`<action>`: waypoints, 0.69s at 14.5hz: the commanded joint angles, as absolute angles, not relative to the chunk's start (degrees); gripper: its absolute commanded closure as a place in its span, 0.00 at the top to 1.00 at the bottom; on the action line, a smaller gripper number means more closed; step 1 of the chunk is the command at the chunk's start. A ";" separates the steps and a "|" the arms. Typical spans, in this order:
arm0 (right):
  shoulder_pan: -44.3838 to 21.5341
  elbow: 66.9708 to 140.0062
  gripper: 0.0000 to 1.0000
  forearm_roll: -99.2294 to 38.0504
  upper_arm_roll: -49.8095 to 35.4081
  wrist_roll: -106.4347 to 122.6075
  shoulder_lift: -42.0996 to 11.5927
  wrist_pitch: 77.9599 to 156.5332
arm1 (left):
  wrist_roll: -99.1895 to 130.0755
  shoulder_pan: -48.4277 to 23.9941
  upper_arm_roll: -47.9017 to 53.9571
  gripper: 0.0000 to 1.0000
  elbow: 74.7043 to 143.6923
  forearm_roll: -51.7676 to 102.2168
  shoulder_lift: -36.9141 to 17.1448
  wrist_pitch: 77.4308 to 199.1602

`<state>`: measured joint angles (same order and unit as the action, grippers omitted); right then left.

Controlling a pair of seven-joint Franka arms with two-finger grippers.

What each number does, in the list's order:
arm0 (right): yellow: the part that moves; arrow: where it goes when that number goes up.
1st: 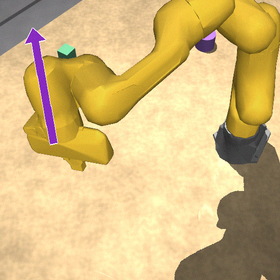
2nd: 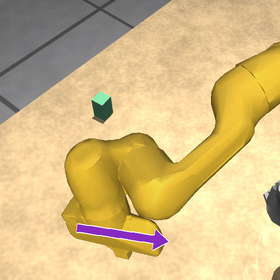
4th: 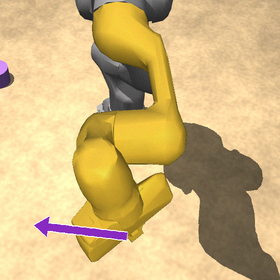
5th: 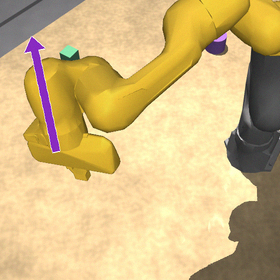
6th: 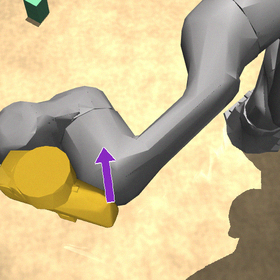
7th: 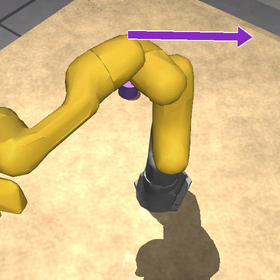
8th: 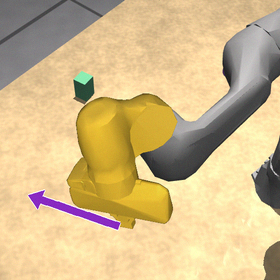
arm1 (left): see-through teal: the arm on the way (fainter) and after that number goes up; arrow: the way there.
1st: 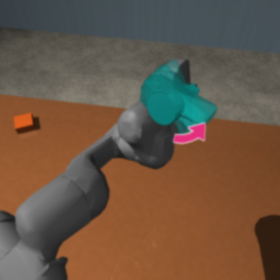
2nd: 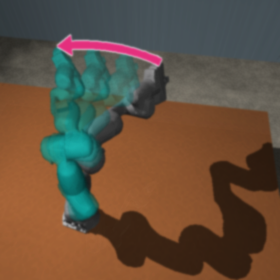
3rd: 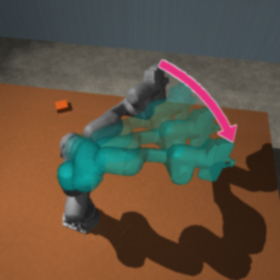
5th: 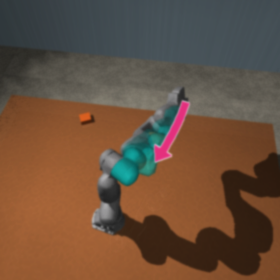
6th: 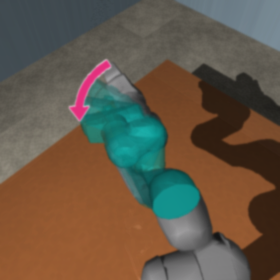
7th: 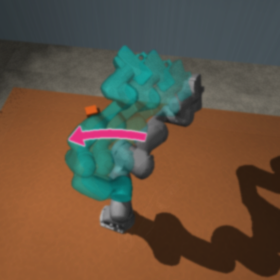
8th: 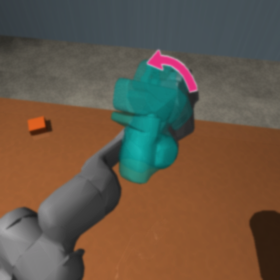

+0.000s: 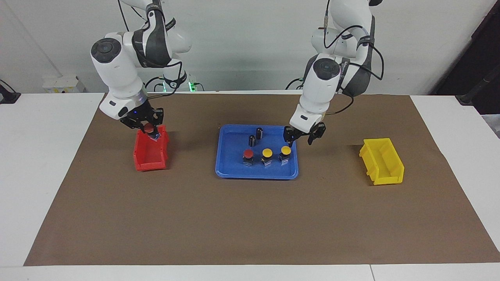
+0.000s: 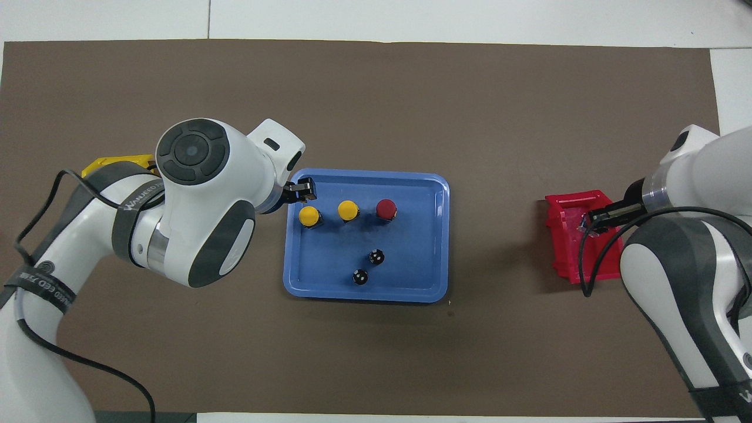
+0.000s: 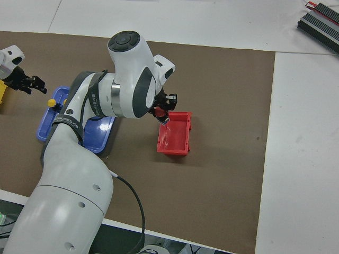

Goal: Sort red and yellow buttons by color

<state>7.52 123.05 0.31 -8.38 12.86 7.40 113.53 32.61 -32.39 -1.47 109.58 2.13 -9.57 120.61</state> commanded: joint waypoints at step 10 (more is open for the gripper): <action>11.07 138.33 0.29 -0.88 -8.88 21.71 10.99 129.89 | 34.37 -36.21 -2.37 0.77 115.05 5.19 -11.51 129.73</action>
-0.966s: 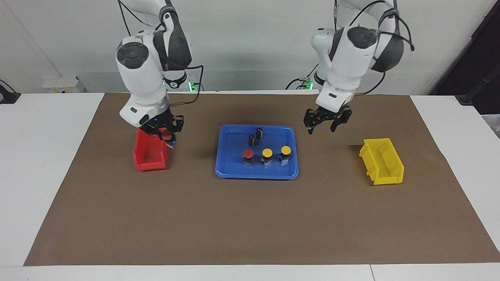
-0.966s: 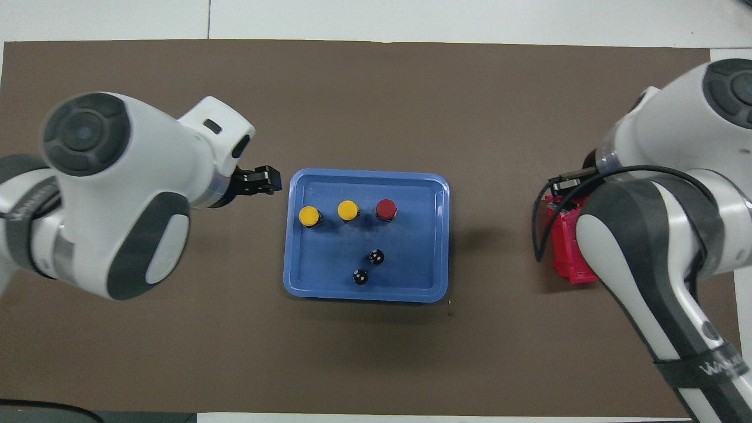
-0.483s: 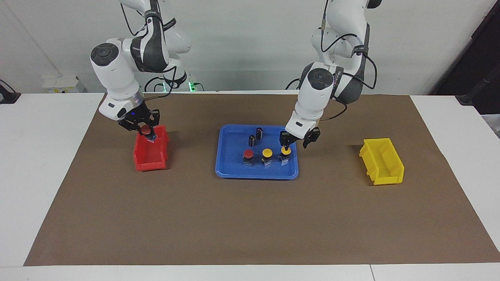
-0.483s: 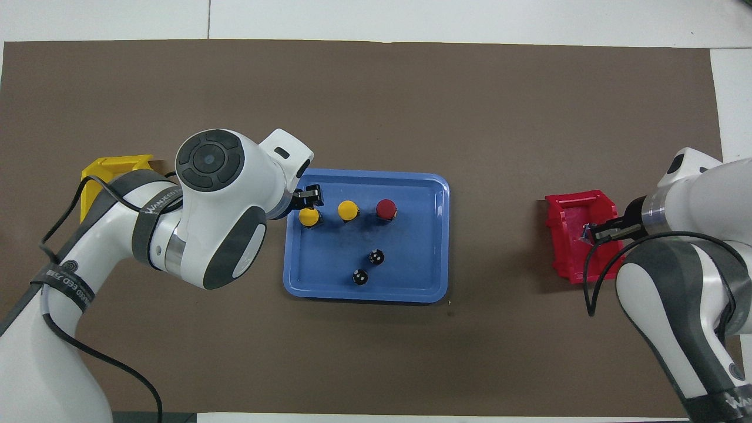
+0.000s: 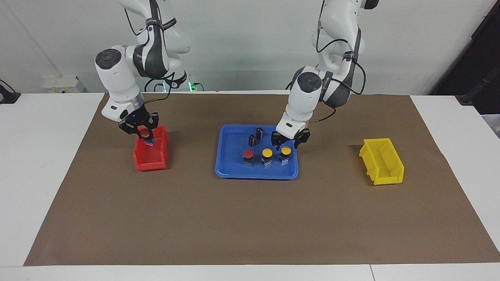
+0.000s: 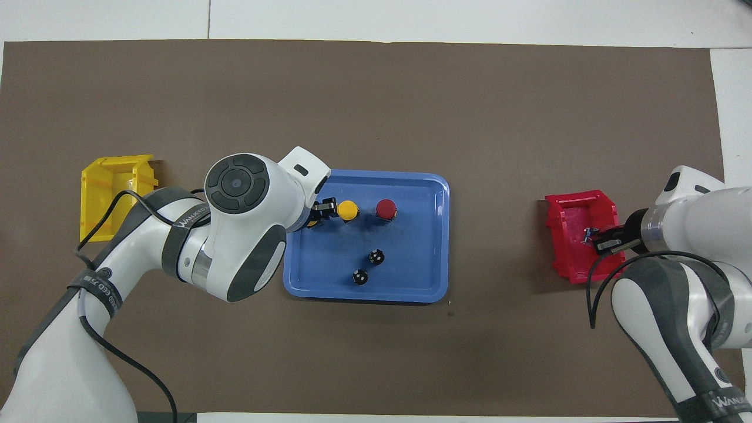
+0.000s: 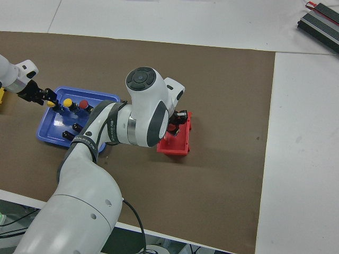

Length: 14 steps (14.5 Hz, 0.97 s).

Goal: Sort red and yellow buttons by color

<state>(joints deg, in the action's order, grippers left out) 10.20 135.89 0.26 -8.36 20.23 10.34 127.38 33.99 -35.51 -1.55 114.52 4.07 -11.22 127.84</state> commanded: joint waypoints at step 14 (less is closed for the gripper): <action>11.07 143.71 0.57 -0.97 -8.79 20.39 7.74 137.82 | 26.41 -20.60 -3.16 0.02 92.99 6.42 -7.31 98.09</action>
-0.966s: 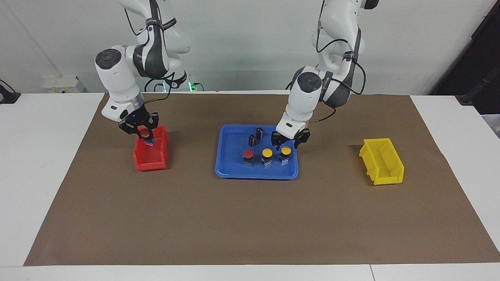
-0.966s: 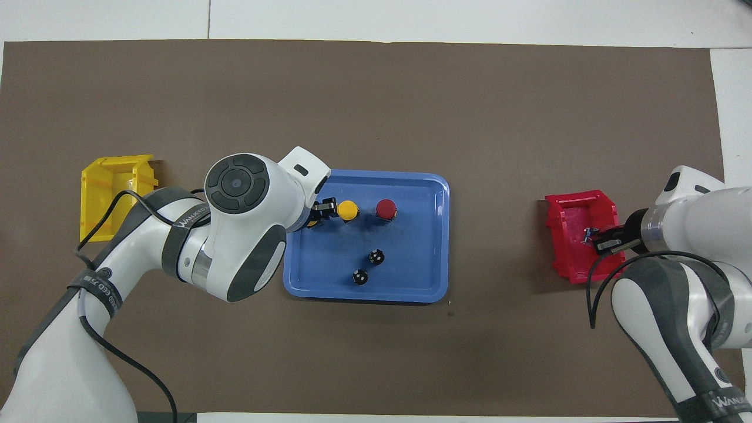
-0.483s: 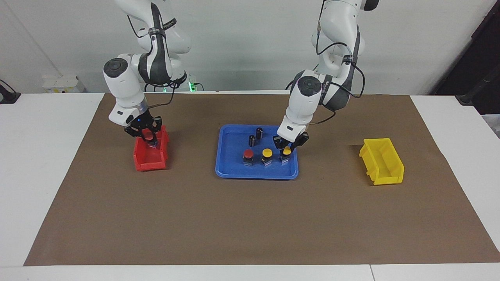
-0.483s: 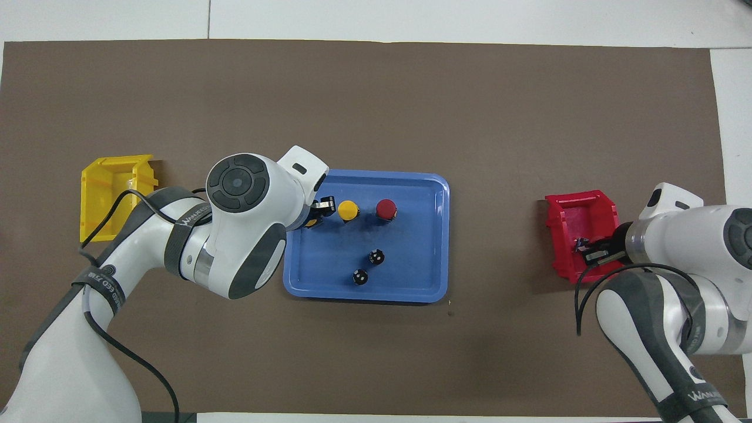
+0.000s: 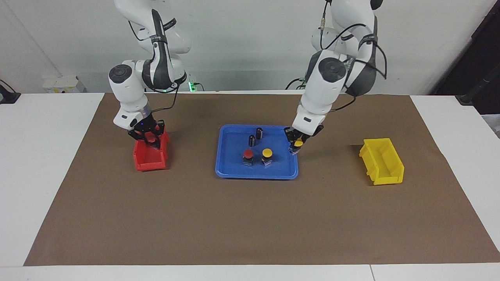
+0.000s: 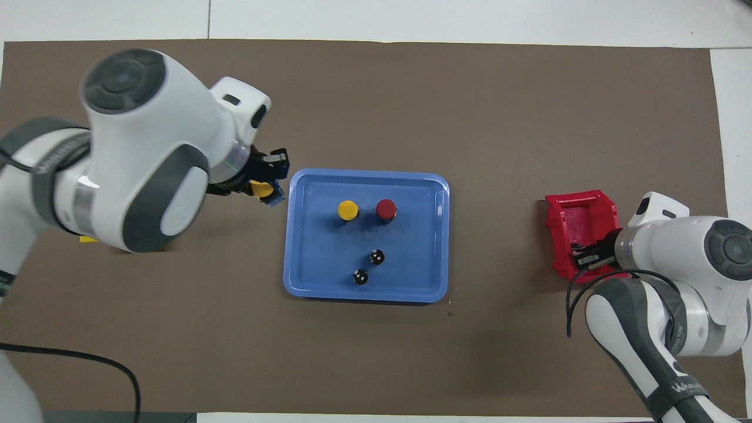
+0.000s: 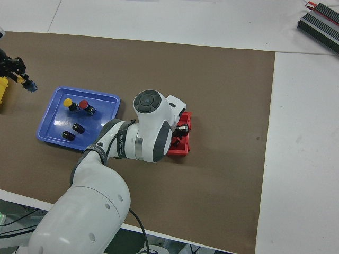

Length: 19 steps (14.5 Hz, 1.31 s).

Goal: Sort red and yellow buttons by color

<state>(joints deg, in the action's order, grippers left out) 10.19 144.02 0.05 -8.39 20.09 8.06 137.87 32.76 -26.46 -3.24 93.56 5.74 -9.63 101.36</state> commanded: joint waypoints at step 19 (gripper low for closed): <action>-23.64 92.45 0.65 5.45 -9.32 -34.54 -23.38 121.28 | -5.62 0.44 -3.16 0.02 121.81 -1.05 -1.84 125.84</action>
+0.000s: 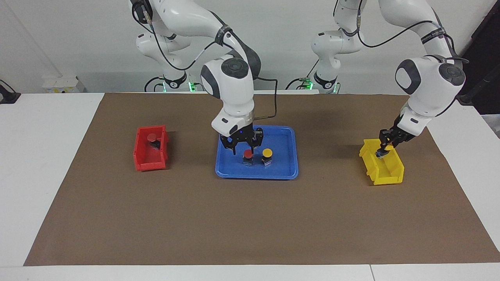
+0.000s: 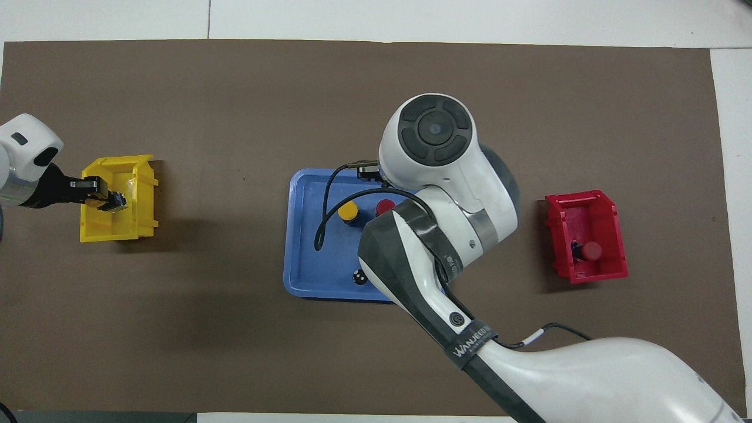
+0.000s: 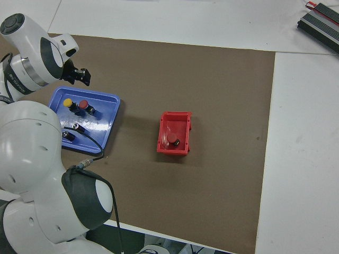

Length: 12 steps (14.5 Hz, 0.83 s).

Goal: Sort red and yellow buttons by color

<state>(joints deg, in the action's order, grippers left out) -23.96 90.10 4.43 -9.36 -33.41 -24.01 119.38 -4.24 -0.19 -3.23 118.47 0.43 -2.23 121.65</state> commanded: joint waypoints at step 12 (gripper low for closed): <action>-25.22 101.95 0.65 5.36 -9.40 -36.65 -20.92 127.88 | -7.12 1.85 -3.16 0.41 125.24 -1.05 -3.34 129.29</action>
<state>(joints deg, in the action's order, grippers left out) -25.40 99.38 4.45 -9.27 -35.42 -22.79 126.55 -6.81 1.27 -3.46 123.96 0.37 -4.06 128.54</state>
